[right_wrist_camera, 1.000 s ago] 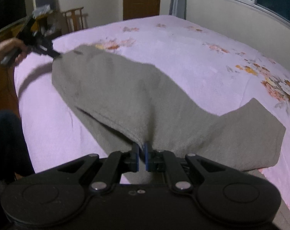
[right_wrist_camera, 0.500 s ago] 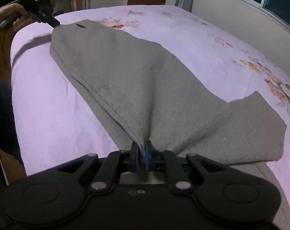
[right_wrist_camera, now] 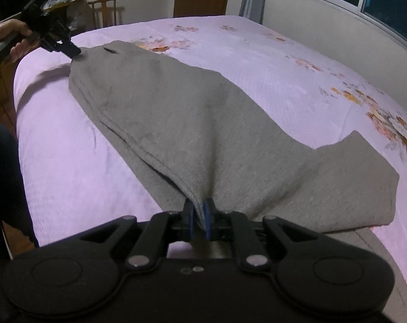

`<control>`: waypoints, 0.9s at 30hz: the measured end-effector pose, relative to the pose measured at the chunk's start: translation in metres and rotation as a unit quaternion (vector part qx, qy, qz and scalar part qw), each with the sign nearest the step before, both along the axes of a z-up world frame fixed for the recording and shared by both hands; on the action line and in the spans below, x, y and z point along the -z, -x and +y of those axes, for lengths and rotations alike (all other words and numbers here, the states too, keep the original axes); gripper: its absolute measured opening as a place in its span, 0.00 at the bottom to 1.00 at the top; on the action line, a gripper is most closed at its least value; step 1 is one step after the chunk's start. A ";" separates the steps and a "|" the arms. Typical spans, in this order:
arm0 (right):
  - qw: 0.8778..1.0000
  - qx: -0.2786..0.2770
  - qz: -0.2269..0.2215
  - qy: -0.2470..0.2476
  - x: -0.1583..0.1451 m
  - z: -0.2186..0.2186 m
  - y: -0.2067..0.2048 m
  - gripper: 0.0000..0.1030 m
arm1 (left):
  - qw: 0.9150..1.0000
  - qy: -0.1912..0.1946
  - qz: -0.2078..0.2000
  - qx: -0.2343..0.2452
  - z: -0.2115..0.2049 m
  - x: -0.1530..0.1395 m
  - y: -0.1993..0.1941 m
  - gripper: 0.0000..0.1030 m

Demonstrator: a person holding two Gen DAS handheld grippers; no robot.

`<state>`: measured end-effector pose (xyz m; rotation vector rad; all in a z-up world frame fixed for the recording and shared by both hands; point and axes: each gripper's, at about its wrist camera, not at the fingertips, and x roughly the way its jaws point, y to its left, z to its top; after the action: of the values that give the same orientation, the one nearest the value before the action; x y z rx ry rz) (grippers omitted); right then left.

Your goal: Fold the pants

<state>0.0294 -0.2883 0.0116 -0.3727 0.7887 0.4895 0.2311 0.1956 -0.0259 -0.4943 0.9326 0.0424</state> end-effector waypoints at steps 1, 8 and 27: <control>1.000 0.001 -0.001 -0.002 -0.001 -0.001 0.001 0.01 | 1.000 -0.001 0.004 -0.001 -0.002 0.001 0.007 0.25; 1.000 -0.001 -0.004 -0.006 0.003 -0.002 0.001 0.01 | 1.000 0.018 0.001 0.020 -0.030 0.013 0.028 0.68; 1.000 0.011 -0.003 -0.021 -0.004 -0.001 0.005 0.01 | 0.998 0.052 -0.012 0.031 -0.054 0.012 0.019 0.06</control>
<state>0.0248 -0.2894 0.0155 -0.3268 0.7750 0.4835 0.2122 0.1420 -0.0379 -0.5601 0.9295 -0.0677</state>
